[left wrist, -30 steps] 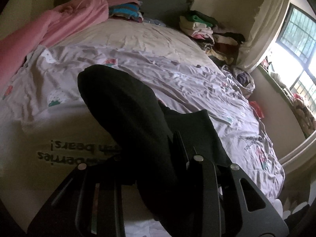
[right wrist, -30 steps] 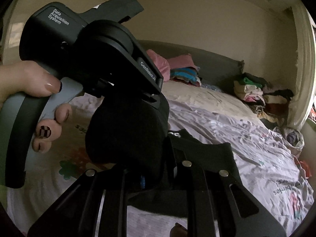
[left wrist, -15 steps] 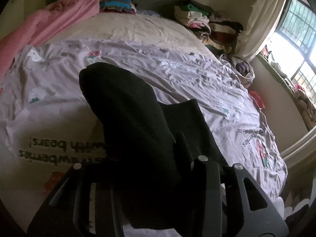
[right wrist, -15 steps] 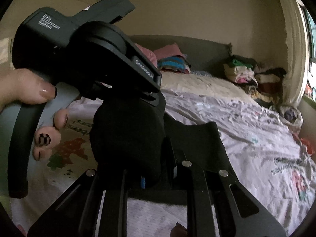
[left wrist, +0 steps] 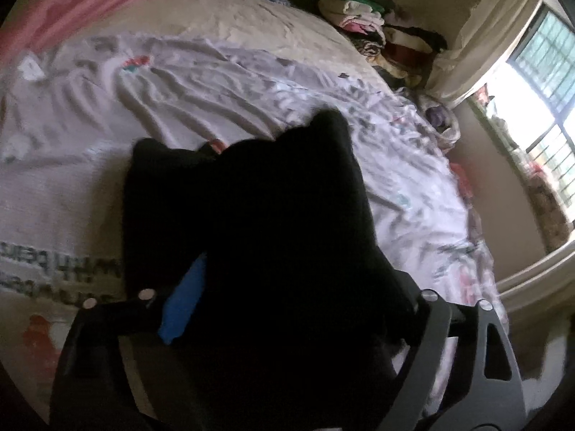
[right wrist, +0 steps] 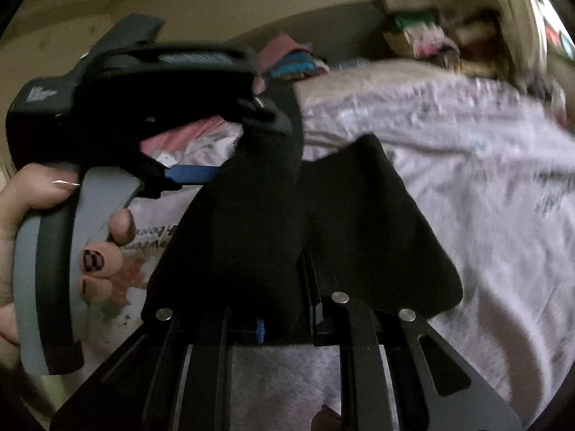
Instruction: Fold small clothes
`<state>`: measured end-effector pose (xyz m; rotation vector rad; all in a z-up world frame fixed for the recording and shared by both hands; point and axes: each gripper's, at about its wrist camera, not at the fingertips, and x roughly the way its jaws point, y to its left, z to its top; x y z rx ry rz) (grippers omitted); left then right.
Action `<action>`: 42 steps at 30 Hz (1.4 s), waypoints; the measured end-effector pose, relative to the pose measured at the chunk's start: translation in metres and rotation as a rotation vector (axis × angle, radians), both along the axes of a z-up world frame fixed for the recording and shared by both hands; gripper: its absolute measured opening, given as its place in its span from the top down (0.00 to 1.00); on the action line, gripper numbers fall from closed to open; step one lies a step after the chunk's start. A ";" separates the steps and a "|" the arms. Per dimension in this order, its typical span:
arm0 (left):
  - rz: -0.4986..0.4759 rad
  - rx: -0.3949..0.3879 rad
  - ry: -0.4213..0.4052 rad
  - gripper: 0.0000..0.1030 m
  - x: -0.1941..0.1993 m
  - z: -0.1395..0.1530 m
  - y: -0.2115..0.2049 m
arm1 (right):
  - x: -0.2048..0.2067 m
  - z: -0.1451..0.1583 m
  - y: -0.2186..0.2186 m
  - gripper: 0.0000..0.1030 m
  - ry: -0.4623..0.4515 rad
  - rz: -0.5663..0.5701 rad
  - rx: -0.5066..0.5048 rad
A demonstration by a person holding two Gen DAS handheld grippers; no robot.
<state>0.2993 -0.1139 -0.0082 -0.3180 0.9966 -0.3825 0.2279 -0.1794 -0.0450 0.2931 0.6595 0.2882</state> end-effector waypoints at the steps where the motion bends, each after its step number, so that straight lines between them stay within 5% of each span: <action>1: -0.008 -0.038 0.005 0.23 0.000 0.000 0.000 | 0.000 -0.002 -0.004 0.84 0.015 -0.010 0.020; 4: -0.008 -0.100 -0.016 0.23 -0.007 0.007 0.008 | 0.002 -0.016 -0.024 0.83 0.091 -0.040 0.126; 8: 0.034 -0.044 -0.069 0.23 -0.023 0.011 0.028 | -0.001 -0.027 -0.045 0.72 0.162 -0.046 0.295; 15: 0.087 0.163 -0.080 0.23 -0.047 -0.019 0.055 | 0.005 -0.007 -0.039 0.27 0.170 0.021 0.329; 21: 0.062 0.179 -0.067 0.23 -0.058 -0.034 0.056 | 0.051 -0.003 -0.043 0.27 0.231 0.001 0.269; 23: 0.057 0.173 -0.056 0.23 -0.058 -0.036 0.054 | 0.065 -0.001 -0.039 0.51 0.225 0.016 0.209; 24: 0.055 0.174 -0.058 0.23 -0.058 -0.035 0.052 | 0.070 0.001 -0.036 0.78 0.216 0.037 0.174; 27: 0.037 0.175 -0.060 0.23 -0.060 -0.032 0.045 | 0.071 0.011 -0.036 0.82 0.181 0.070 0.124; 30: 0.013 0.162 -0.061 0.23 -0.065 -0.032 0.035 | 0.062 0.027 -0.037 0.82 0.082 0.074 0.033; 33: 0.003 0.169 -0.057 0.23 -0.068 -0.035 0.030 | 0.067 0.013 -0.032 0.79 0.108 0.059 -0.073; 36: 0.002 0.155 -0.041 0.23 -0.071 -0.039 0.031 | 0.069 -0.001 -0.040 0.66 0.144 0.023 -0.077; 42: 0.005 0.169 -0.049 0.23 -0.078 -0.036 0.030 | 0.050 0.003 -0.053 0.55 0.132 -0.058 -0.082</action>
